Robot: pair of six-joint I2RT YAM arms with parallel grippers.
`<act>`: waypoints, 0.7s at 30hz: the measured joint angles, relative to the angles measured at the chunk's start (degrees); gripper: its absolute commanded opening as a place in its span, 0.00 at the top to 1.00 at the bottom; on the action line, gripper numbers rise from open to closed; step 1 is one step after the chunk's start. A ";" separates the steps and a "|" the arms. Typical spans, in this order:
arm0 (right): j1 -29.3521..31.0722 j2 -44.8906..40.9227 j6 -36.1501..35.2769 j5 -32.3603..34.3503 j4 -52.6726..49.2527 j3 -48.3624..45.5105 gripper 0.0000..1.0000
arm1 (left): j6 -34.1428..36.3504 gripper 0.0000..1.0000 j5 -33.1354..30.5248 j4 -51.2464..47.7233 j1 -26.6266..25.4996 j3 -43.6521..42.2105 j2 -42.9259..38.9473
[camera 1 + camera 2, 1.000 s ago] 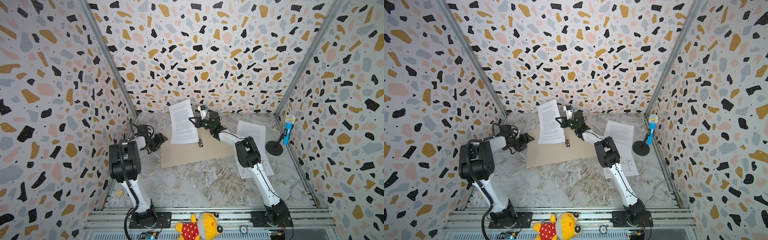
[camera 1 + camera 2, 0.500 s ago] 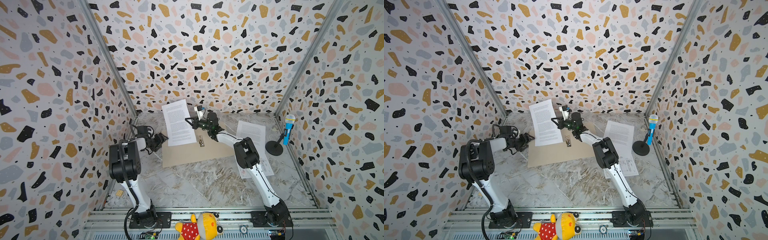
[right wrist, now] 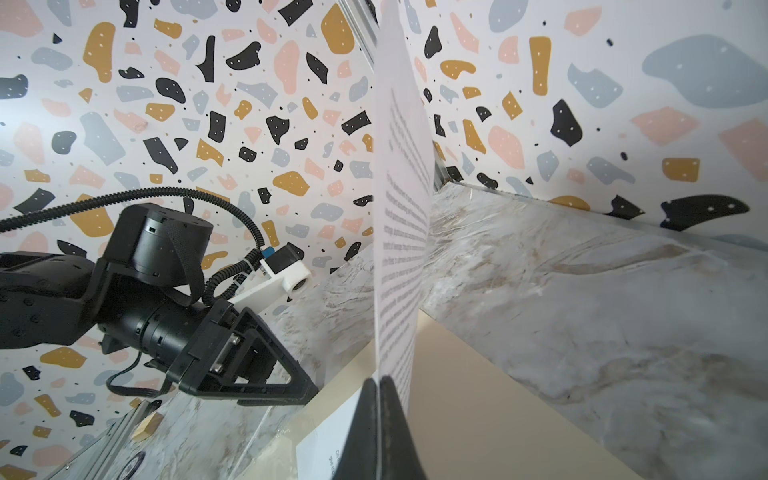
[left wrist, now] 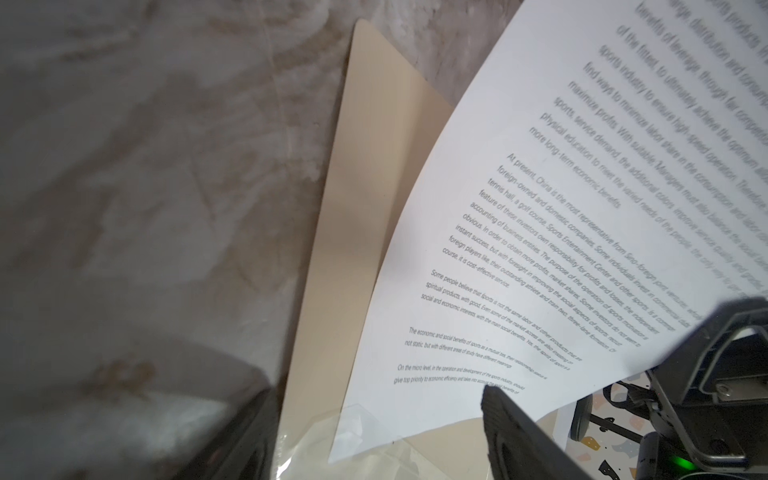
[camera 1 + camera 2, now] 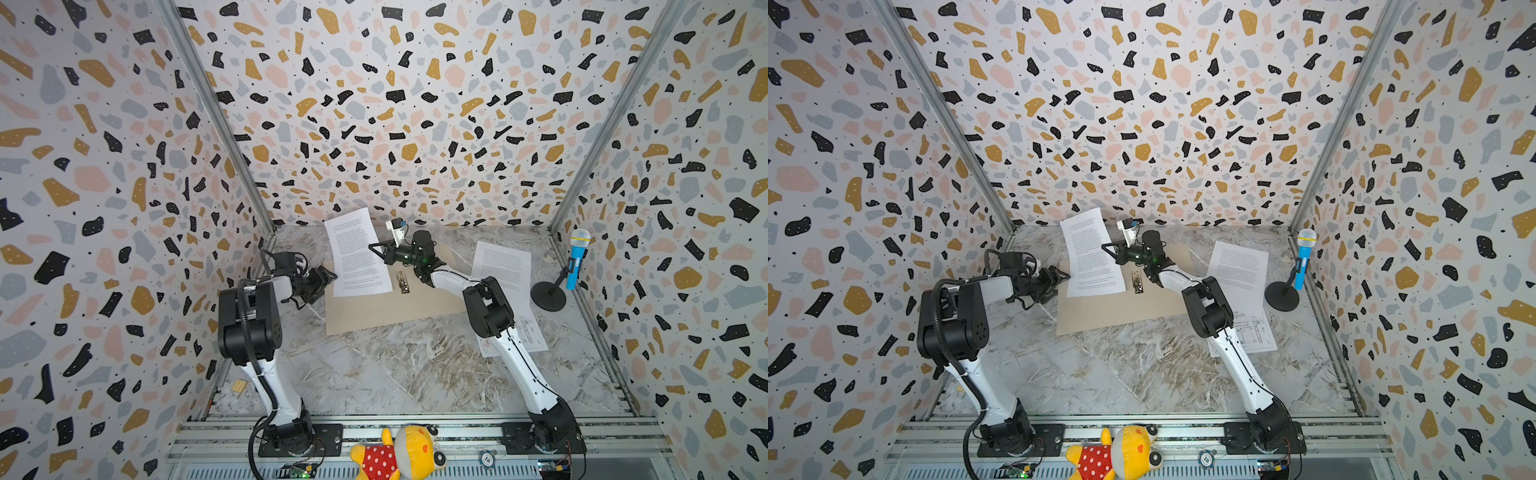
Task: Put the files into the folder
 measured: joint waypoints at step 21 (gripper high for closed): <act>-0.70 0.00 6.21 -6.23 1.33 -1.75 1.00 | -1.49 0.21 1.25 1.97 0.00 -0.87 0.02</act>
